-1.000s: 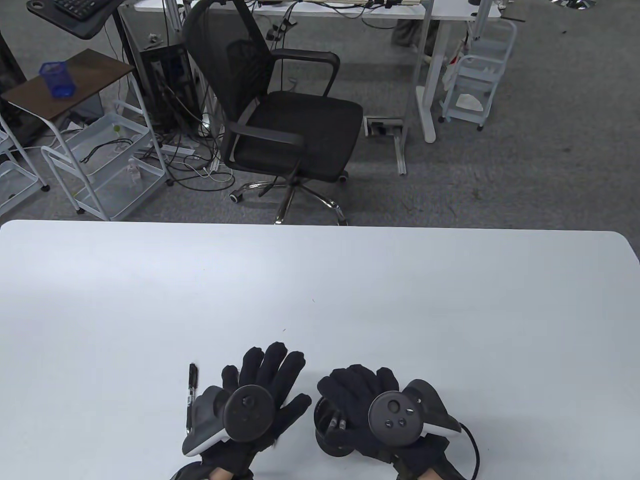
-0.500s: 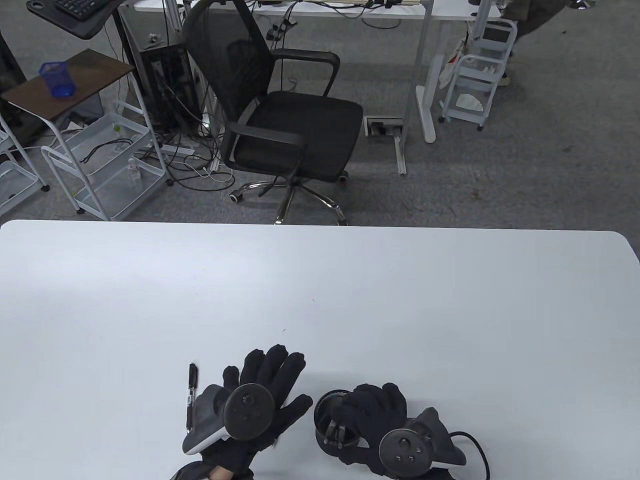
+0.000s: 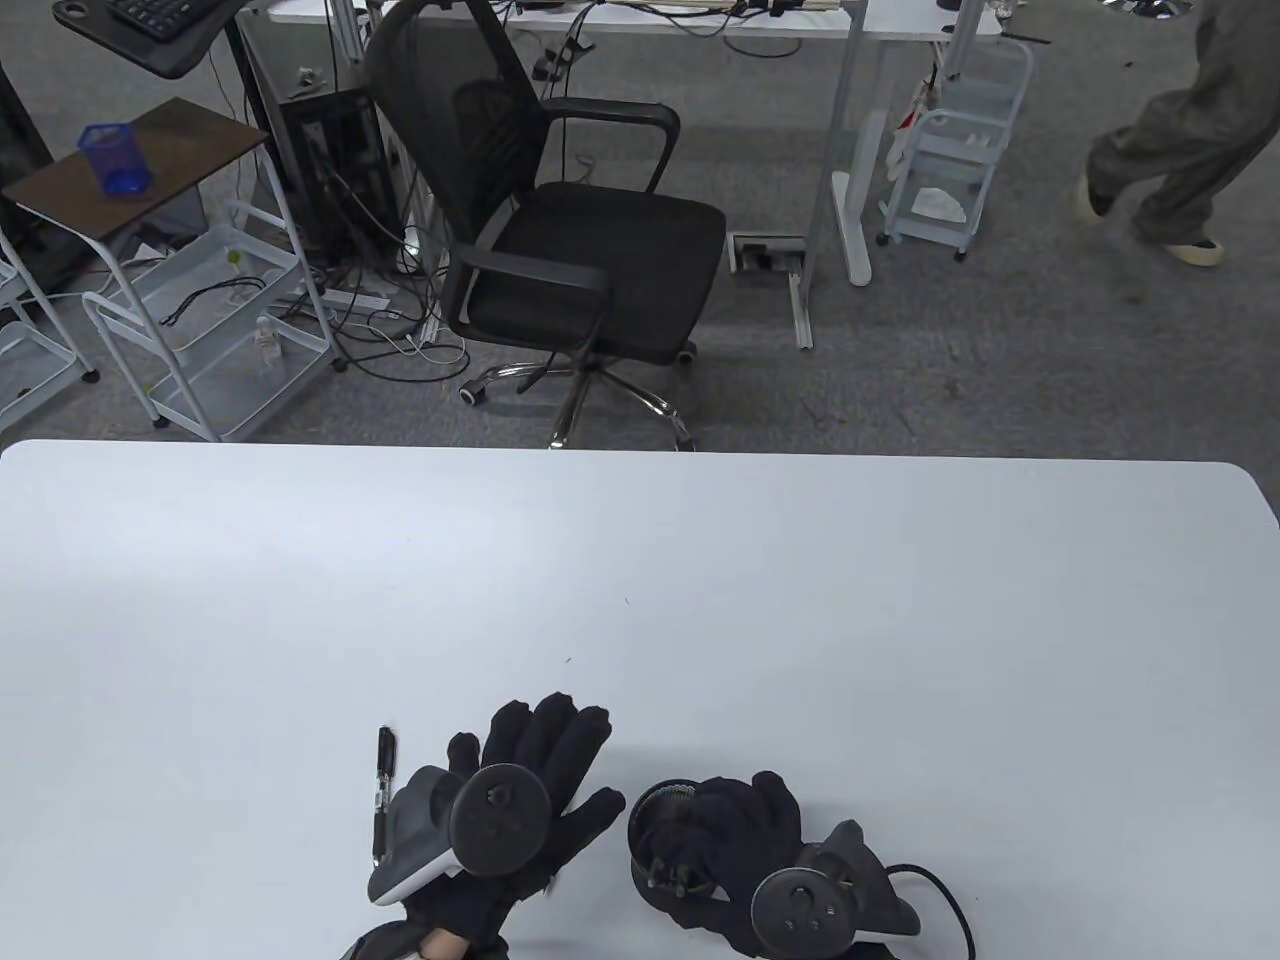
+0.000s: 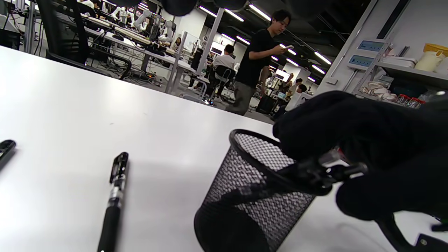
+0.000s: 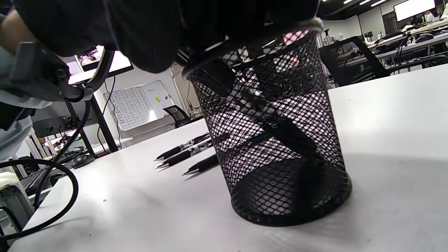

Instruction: Press to open click pens

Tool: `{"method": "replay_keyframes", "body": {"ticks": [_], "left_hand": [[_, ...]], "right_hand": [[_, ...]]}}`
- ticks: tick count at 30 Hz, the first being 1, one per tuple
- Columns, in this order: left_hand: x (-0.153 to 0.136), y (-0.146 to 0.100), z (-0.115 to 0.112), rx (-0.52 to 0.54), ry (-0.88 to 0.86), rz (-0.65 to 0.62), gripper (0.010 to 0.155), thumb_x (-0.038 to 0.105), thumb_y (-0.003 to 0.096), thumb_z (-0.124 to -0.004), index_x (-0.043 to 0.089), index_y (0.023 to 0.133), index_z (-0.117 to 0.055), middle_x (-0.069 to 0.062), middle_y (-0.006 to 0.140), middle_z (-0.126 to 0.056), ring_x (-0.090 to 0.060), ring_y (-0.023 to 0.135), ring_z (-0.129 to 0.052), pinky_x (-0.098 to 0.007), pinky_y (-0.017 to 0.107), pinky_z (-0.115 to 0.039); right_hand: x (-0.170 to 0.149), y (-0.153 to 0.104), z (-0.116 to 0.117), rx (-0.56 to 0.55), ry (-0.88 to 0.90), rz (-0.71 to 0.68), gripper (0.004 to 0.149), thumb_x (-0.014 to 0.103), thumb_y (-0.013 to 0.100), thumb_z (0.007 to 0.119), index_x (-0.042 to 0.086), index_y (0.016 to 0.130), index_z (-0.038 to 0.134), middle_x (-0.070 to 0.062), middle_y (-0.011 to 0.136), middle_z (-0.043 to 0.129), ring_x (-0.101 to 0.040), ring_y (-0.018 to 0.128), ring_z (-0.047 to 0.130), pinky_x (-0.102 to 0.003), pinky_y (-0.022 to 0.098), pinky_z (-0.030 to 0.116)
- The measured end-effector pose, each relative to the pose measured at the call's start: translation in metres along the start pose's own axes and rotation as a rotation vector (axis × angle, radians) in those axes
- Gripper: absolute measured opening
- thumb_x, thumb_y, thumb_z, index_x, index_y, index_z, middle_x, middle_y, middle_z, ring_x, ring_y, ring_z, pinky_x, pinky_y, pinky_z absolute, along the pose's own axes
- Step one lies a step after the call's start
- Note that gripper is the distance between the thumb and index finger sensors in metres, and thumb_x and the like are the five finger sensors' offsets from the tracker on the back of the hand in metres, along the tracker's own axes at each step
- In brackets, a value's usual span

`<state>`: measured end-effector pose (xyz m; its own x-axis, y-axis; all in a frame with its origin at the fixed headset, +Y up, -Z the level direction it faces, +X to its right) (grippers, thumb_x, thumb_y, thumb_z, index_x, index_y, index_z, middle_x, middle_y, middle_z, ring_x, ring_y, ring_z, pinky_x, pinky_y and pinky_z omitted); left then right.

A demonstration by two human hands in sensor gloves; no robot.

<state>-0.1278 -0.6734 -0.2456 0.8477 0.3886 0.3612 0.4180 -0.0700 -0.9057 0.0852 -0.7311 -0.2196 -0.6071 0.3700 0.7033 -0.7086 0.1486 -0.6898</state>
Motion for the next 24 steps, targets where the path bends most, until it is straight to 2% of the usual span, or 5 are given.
{"method": "replay_keyframes", "body": {"ticks": [10, 24], "left_hand": [[-0.0014, 0.0011, -0.0002, 0.0, -0.005, 0.0, 0.068, 0.058, 0.0716, -0.054, 0.024, 0.128, -0.034, -0.021, 0.132, -0.034, -0.061, 0.116, -0.034, -0.085, 0.072, -0.03], [-0.0031, 0.0023, -0.0003, -0.004, -0.009, 0.007, 0.068, 0.059, 0.0716, -0.054, 0.024, 0.127, -0.034, -0.021, 0.132, -0.034, -0.06, 0.116, -0.034, -0.085, 0.072, -0.031]], "right_hand": [[-0.0001, -0.0002, -0.0008, -0.031, 0.004, -0.001, 0.05, 0.035, 0.058, 0.082, 0.007, 0.099, 0.076, -0.02, 0.102, 0.073, -0.046, 0.1, 0.058, -0.08, 0.066, 0.028], [-0.0079, 0.0041, -0.0098, -0.101, 0.031, 0.032, 0.046, 0.032, 0.06, 0.08, 0.009, 0.1, 0.075, -0.018, 0.104, 0.069, -0.048, 0.101, 0.054, -0.08, 0.066, 0.028]]}}
Point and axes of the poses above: the tracker on the back of each hand, its own x axis roughly to the thumb side, its own y axis roughly from the wrist to the fingertips, z = x × y, the point moved 3 cm from there along y, roughly from the wrist to the fingertips
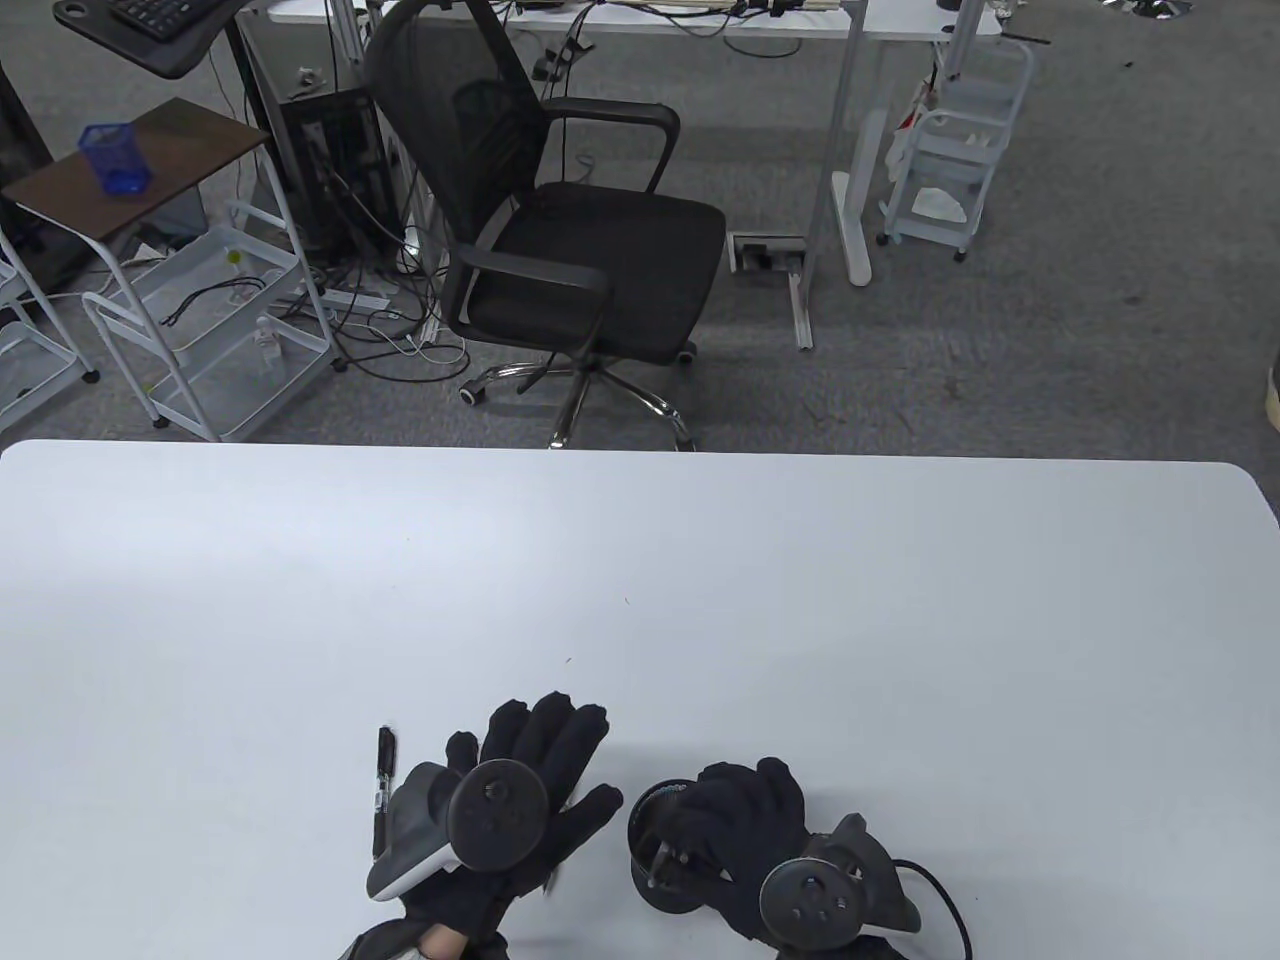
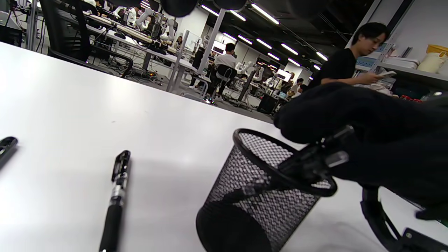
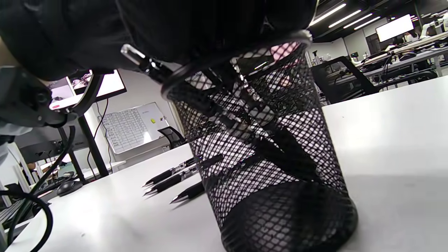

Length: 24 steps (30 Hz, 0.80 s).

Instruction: Press to open click pens

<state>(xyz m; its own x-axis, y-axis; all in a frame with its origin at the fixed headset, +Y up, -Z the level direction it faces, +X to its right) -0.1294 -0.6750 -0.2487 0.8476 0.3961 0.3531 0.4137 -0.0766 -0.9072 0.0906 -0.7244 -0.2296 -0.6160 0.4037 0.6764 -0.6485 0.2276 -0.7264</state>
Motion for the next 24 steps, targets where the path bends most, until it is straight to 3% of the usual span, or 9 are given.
{"method": "replay_keyframes", "body": {"ticks": [19, 24], "left_hand": [[-0.004, 0.0, 0.002, 0.002, -0.011, 0.007, 0.068, 0.058, 0.0717, -0.054, 0.024, 0.127, -0.034, -0.021, 0.132, -0.035, -0.061, 0.116, -0.034, -0.085, 0.071, -0.03], [-0.005, 0.0, 0.003, 0.006, -0.016, 0.008, 0.068, 0.059, 0.0718, -0.053, 0.024, 0.127, -0.034, -0.021, 0.132, -0.034, -0.061, 0.116, -0.034, -0.085, 0.072, -0.03]], "right_hand": [[-0.021, 0.011, -0.013, -0.037, 0.135, 0.096, 0.044, 0.028, 0.06, 0.08, 0.01, 0.1, 0.076, -0.019, 0.107, 0.067, -0.053, 0.102, 0.052, -0.081, 0.065, 0.029], [-0.019, 0.015, -0.036, -0.09, 0.236, 0.094, 0.045, 0.027, 0.06, 0.08, 0.009, 0.101, 0.075, -0.022, 0.108, 0.066, -0.055, 0.103, 0.057, -0.081, 0.065, 0.03]]}}
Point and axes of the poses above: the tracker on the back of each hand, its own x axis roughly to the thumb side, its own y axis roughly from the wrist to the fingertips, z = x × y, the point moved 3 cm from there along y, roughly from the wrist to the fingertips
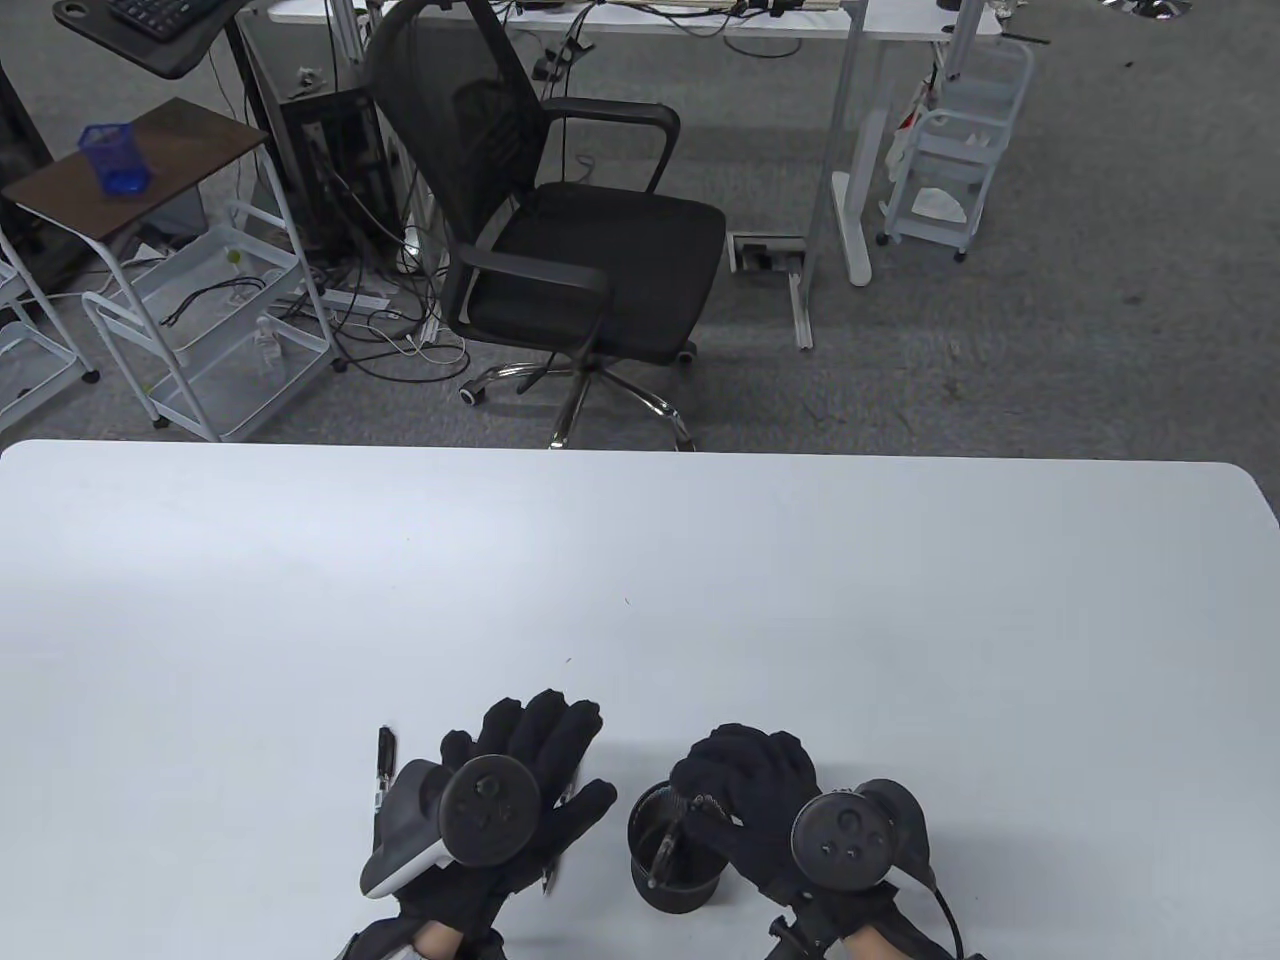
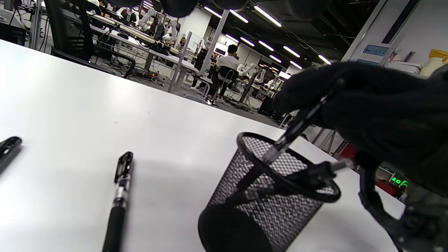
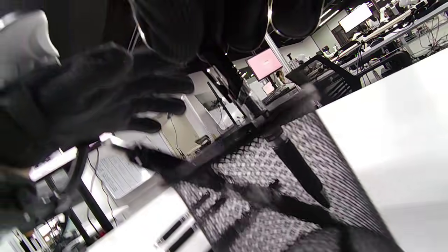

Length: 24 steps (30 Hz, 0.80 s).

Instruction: Press to open click pens

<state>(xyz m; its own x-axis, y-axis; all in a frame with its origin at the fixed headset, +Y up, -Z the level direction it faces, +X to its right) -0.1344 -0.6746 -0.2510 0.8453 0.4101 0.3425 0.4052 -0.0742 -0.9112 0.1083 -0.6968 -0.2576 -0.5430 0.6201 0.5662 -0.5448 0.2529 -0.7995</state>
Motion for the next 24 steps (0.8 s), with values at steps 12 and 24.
{"method": "replay_keyframes", "body": {"ticks": [12, 24], "left_hand": [[-0.001, 0.0, 0.0, 0.003, 0.005, 0.003, 0.068, 0.059, 0.0717, -0.053, 0.024, 0.128, -0.034, -0.021, 0.132, -0.034, -0.061, 0.116, -0.034, -0.085, 0.071, -0.03], [0.001, -0.001, -0.003, 0.003, 0.011, 0.0, 0.068, 0.059, 0.0719, -0.053, 0.024, 0.128, -0.034, -0.021, 0.132, -0.034, -0.061, 0.116, -0.034, -0.085, 0.071, -0.031]], "right_hand": [[0.034, 0.018, -0.086, -0.182, 0.319, -0.116, 0.045, 0.021, 0.063, 0.077, 0.002, 0.104, 0.072, -0.033, 0.104, 0.073, -0.043, 0.086, 0.088, -0.073, 0.07, 0.048], [0.009, 0.006, -0.087, -0.302, 0.574, -0.082, 0.045, 0.017, 0.063, 0.076, 0.0, 0.104, 0.069, -0.036, 0.108, 0.066, -0.048, 0.091, 0.081, -0.076, 0.068, 0.044]]}}
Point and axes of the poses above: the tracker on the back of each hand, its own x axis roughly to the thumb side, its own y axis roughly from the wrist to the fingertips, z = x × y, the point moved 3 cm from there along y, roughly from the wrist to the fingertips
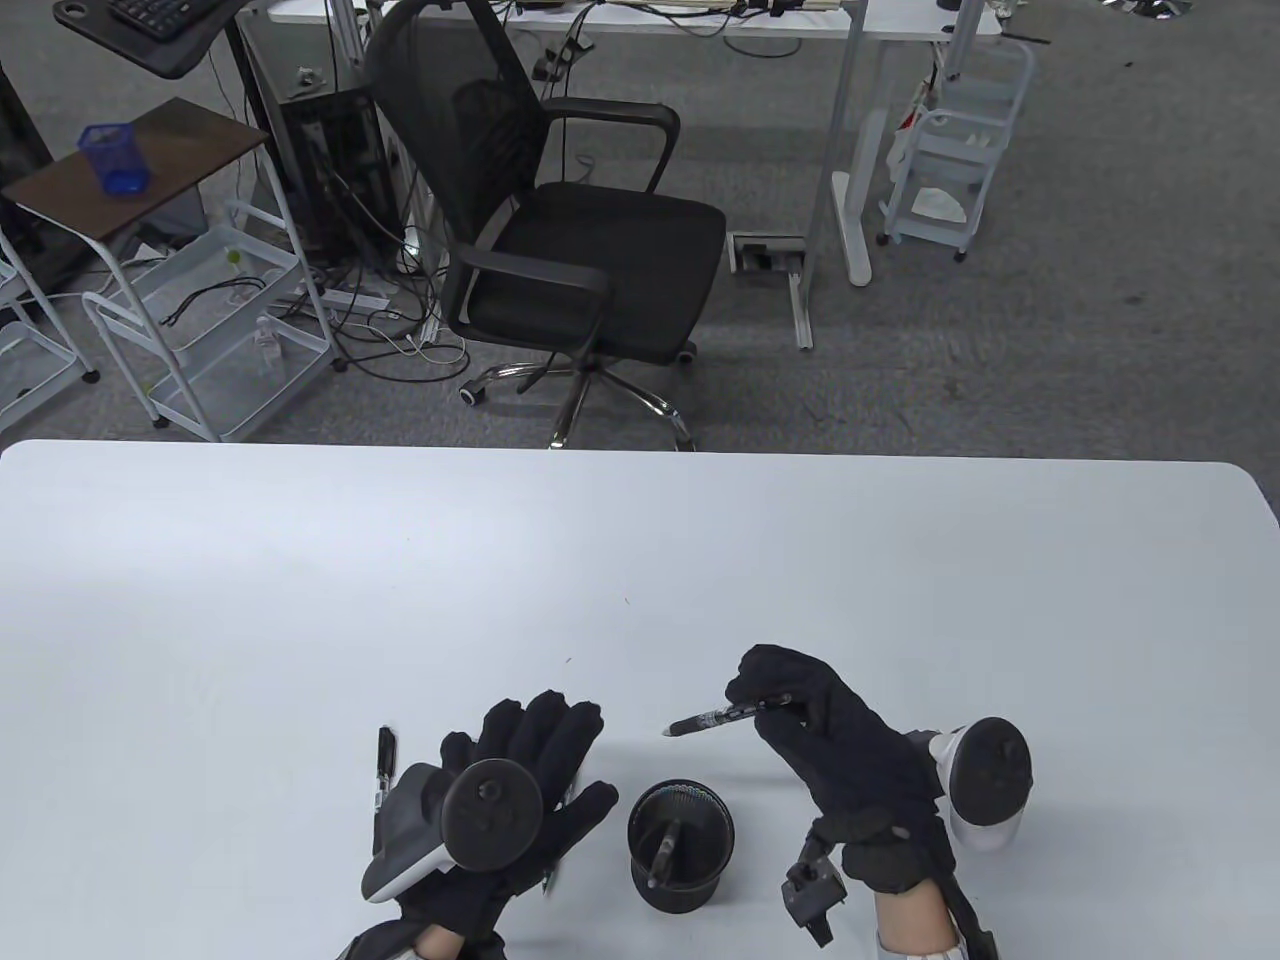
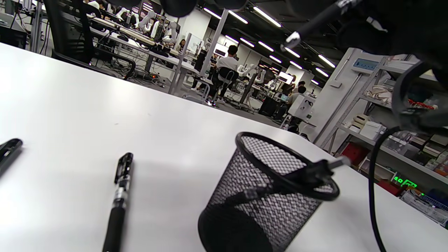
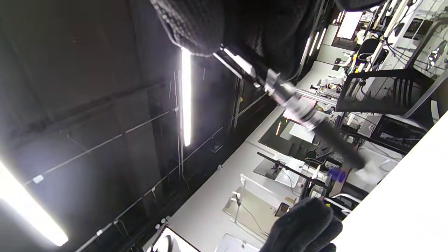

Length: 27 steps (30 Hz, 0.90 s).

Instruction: Press to open click pens

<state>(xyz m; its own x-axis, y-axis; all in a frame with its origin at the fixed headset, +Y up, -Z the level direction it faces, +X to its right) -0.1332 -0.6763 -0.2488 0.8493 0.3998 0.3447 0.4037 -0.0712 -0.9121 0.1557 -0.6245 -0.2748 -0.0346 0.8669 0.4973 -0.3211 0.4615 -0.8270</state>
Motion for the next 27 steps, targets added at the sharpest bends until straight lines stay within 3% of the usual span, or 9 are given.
{"method": "replay_keyframes", "body": {"ticks": [5, 12, 16, 18, 21, 24, 25, 27], "left_hand": [[0.001, 0.0, -0.001, -0.006, 0.003, -0.004, 0.068, 0.059, 0.0718, -0.053, 0.024, 0.128, -0.034, -0.021, 0.132, -0.034, -0.061, 0.116, -0.034, -0.085, 0.071, -0.03], [0.0, 0.0, -0.001, -0.002, -0.001, -0.003, 0.068, 0.058, 0.0719, -0.053, 0.024, 0.128, -0.034, -0.022, 0.132, -0.034, -0.061, 0.116, -0.034, -0.085, 0.071, -0.031], [0.0, 0.0, -0.001, -0.001, 0.003, -0.002, 0.068, 0.058, 0.0719, -0.053, 0.024, 0.127, -0.034, -0.022, 0.132, -0.032, -0.061, 0.116, -0.034, -0.085, 0.071, -0.031], [0.0, 0.001, -0.001, -0.001, 0.007, -0.001, 0.068, 0.058, 0.0719, -0.053, 0.024, 0.128, -0.034, -0.022, 0.132, -0.032, -0.061, 0.116, -0.034, -0.085, 0.071, -0.031], [0.0, 0.001, -0.002, -0.003, 0.008, -0.001, 0.068, 0.058, 0.0719, -0.053, 0.024, 0.128, -0.034, -0.022, 0.132, -0.031, -0.061, 0.116, -0.034, -0.085, 0.071, -0.031], [0.0, 0.001, -0.002, -0.002, 0.01, -0.001, 0.068, 0.058, 0.0718, -0.053, 0.024, 0.127, -0.035, -0.022, 0.132, -0.032, -0.061, 0.116, -0.034, -0.085, 0.071, -0.031], [0.0, 0.001, -0.002, -0.002, 0.01, 0.0, 0.068, 0.058, 0.0719, -0.052, 0.024, 0.127, -0.035, -0.022, 0.132, -0.032, -0.061, 0.116, -0.034, -0.085, 0.071, -0.031], [0.0, 0.001, -0.002, -0.001, 0.012, 0.001, 0.068, 0.058, 0.0719, -0.053, 0.024, 0.127, -0.035, -0.022, 0.132, -0.032, -0.061, 0.116, -0.034, -0.085, 0.071, -0.031]], "right_hand": [[-0.006, 0.0, 0.005, 0.005, 0.118, 0.007, 0.045, 0.016, 0.065, 0.07, 0.0, 0.107, 0.064, -0.038, 0.111, 0.061, -0.053, 0.092, 0.077, -0.078, 0.067, 0.041], [-0.021, 0.002, 0.01, -0.035, 0.304, 0.041, 0.048, 0.014, 0.063, 0.076, 0.003, 0.108, 0.064, -0.034, 0.11, 0.062, -0.038, 0.085, 0.086, -0.067, 0.067, 0.054], [-0.026, 0.001, 0.009, -0.074, 0.364, 0.074, 0.059, 0.012, 0.061, 0.078, -0.008, 0.112, 0.056, -0.042, 0.11, 0.053, -0.033, 0.083, 0.086, -0.062, 0.068, 0.056], [-0.03, 0.0, 0.008, -0.093, 0.398, 0.104, 0.054, 0.011, 0.061, 0.077, -0.009, 0.109, 0.06, -0.043, 0.11, 0.052, -0.033, 0.084, 0.085, -0.062, 0.068, 0.055], [-0.035, -0.001, 0.011, -0.068, 0.488, 0.116, 0.044, 0.012, 0.063, 0.073, -0.005, 0.103, 0.068, -0.04, 0.115, 0.041, -0.041, 0.093, 0.071, -0.066, 0.069, 0.047], [-0.037, 0.0, 0.016, -0.024, 0.595, 0.077, 0.043, 0.016, 0.068, 0.062, 0.005, 0.11, 0.058, -0.044, 0.118, 0.026, -0.067, 0.099, 0.039, -0.078, 0.066, 0.036], [-0.038, 0.0, 0.018, -0.015, 0.627, 0.08, 0.044, 0.016, 0.069, 0.059, 0.007, 0.111, 0.054, -0.045, 0.118, 0.026, -0.071, 0.099, 0.035, -0.08, 0.065, 0.033], [-0.043, 0.0, 0.022, -0.015, 0.673, 0.092, 0.045, 0.016, 0.069, 0.053, 0.006, 0.113, 0.047, -0.037, 0.114, 0.053, -0.062, 0.101, 0.053, -0.082, 0.065, 0.035]]}}
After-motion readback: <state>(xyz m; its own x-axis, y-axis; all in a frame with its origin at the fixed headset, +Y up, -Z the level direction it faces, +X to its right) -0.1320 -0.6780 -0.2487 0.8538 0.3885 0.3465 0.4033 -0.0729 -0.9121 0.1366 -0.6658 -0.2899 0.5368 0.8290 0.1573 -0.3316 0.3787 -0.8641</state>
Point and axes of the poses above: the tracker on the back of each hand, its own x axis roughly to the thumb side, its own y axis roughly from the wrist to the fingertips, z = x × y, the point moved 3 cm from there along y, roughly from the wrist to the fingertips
